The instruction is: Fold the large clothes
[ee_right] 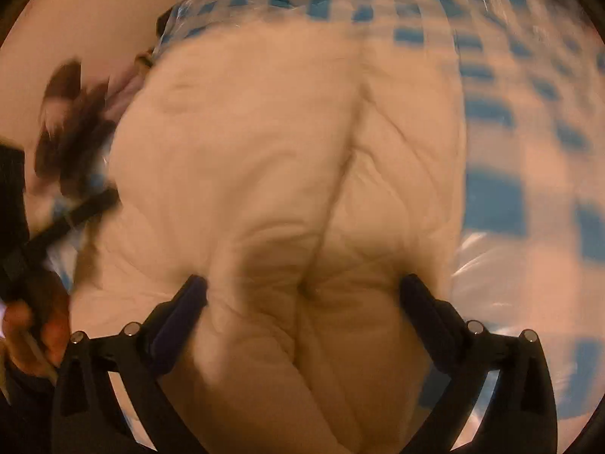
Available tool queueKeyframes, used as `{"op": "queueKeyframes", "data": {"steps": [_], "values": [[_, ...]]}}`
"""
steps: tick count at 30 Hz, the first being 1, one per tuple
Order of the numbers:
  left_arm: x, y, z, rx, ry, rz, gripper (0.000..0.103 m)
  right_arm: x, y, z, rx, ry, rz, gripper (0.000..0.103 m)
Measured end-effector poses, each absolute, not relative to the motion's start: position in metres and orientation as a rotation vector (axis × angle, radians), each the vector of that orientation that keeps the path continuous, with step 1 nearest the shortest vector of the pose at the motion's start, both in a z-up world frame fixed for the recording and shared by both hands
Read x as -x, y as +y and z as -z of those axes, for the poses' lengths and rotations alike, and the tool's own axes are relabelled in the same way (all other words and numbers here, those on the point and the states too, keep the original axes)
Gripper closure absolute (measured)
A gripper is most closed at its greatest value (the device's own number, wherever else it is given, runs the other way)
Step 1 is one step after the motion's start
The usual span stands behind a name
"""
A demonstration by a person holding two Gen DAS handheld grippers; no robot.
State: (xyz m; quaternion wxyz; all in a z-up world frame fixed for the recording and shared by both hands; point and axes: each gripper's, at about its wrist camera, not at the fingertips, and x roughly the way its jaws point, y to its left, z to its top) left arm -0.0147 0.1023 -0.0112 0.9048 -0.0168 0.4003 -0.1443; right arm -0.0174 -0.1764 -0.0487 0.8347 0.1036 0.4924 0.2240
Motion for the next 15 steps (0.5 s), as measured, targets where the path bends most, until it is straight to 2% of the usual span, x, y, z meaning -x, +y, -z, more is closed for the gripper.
{"op": "queueKeyframes", "data": {"steps": [3, 6, 11, 15], "values": [[0.023, 0.115, -0.001, 0.092, 0.83, 0.296, 0.025, 0.023, -0.174, 0.027, -0.206, 1.086, -0.43, 0.005], [0.053, 0.139, -0.017, 0.132, 0.757, 0.266, 0.025, 0.061, -0.182, -0.005, -0.209, 0.987, -0.425, 0.005], [0.067, 0.152, 0.004, 0.155, 0.826, 0.26, 0.023, 0.063, -0.189, 0.061, -0.42, 1.169, -0.461, 0.005], [0.063, 0.188, 0.002, 0.316, 0.833, 0.235, 0.023, 0.063, -0.203, 0.034, -0.493, 1.152, -0.512, 0.005]]}}
